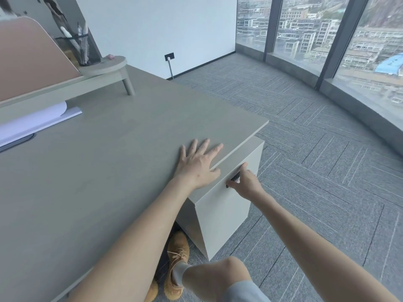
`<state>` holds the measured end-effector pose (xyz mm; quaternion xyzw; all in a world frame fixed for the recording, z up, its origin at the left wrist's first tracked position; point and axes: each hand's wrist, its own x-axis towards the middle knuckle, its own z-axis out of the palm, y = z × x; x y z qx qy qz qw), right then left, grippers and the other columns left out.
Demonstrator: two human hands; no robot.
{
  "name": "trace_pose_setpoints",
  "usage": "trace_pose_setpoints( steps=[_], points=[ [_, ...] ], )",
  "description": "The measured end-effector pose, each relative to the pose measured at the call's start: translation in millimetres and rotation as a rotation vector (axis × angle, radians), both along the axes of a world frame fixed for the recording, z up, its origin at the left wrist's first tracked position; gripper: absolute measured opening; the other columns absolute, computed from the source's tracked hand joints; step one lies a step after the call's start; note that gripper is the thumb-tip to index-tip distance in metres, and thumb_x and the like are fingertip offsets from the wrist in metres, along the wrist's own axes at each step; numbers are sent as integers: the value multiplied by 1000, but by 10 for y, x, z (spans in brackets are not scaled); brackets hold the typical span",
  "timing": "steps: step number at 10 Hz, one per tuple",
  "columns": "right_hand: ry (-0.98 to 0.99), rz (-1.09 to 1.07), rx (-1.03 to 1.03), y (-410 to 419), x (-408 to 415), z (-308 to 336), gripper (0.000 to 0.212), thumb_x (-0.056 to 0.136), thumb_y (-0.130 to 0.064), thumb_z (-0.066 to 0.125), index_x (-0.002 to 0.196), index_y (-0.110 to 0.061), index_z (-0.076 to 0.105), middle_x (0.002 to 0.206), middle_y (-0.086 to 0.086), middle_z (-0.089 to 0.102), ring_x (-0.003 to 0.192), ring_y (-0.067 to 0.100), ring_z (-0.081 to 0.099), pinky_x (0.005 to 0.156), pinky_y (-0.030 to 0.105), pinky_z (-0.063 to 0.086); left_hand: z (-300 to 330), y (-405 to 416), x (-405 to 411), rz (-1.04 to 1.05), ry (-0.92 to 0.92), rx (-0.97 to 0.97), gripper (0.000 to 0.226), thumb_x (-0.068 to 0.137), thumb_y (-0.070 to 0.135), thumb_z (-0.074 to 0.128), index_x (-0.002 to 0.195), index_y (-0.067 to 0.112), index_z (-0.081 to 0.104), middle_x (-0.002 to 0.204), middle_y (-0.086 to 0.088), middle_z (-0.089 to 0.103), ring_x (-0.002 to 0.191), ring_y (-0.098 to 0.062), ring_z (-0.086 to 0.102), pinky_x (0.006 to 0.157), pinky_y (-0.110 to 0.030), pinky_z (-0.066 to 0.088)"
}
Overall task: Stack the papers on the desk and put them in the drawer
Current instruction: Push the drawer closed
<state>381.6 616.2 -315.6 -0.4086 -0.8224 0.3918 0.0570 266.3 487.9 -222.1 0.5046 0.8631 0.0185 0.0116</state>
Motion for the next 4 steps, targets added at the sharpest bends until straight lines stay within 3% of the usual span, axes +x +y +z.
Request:
trace_pose_setpoints(
  steps=[1,2,3,4],
  points=[
    [-2,0,16,-31,19,32,67,84,-32,73,130,1,38,116,17,61,113,32,56,73,30,33,25,-52,6,-2,-61,37,73,90,46,51,156,40,22,169,0,13,155,-30,5,122,-56,5],
    [-12,45,57,-73,137,203,43,84,-31,72,112,-10,48,118,17,59,118,31,53,77,31,34,122,-144,2,40,-239,128,67,92,42,57,153,28,35,166,-2,25,155,-26,13,124,-46,9],
    [9,83,133,-130,256,467,60,91,-32,66,144,-11,46,135,16,55,130,30,49,101,35,38,242,-290,43,74,-382,275,57,93,27,62,146,13,47,155,-7,45,148,-26,33,121,-34,22],
    [114,66,235,-261,323,832,56,92,-34,64,142,-15,52,131,13,64,121,28,60,102,37,46,447,-512,123,89,-330,327,47,95,15,60,141,8,53,151,-9,51,144,-22,41,113,-22,24]
  ],
)
